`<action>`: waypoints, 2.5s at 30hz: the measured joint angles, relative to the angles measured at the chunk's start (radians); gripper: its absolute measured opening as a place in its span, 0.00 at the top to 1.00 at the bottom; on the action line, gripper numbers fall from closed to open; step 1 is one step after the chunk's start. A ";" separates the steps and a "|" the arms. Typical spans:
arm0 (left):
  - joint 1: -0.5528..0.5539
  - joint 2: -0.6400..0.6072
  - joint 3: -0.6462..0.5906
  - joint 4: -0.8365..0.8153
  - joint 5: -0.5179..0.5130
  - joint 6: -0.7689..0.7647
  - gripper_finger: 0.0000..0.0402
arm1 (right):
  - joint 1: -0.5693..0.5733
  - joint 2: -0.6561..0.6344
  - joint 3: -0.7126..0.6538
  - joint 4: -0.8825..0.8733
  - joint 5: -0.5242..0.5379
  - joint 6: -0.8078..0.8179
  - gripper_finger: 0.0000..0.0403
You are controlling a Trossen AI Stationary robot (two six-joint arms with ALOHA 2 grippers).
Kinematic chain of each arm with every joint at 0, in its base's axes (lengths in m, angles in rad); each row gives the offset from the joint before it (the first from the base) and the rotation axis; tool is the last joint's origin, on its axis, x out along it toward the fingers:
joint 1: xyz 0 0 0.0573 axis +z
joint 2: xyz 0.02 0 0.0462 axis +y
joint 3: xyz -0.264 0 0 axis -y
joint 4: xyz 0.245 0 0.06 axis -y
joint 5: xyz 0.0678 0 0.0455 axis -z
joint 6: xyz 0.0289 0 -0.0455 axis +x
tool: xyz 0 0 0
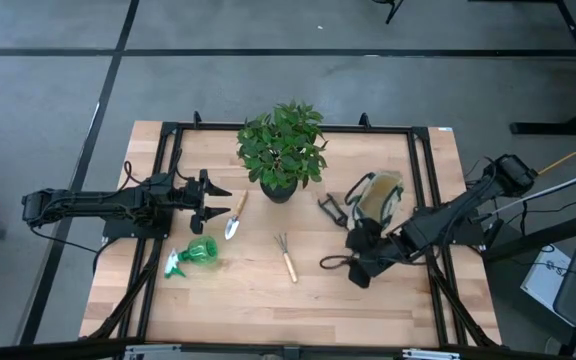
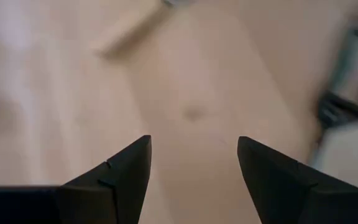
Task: Pick & Place Garden tools in Gardening bag
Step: Prepare the white gardening bag
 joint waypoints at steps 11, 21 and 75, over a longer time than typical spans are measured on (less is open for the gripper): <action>0.000 0.000 0.000 0.000 0.000 0.000 0.44 | -0.062 -0.004 0.000 -0.332 -0.008 0.086 0.51; 0.000 0.000 0.000 0.000 0.000 0.000 0.44 | -0.065 -0.005 0.000 -0.389 -0.011 0.128 0.54; 0.000 0.000 0.000 0.000 0.000 0.000 0.44 | -0.067 -0.005 0.000 -0.001 -0.010 -0.109 0.54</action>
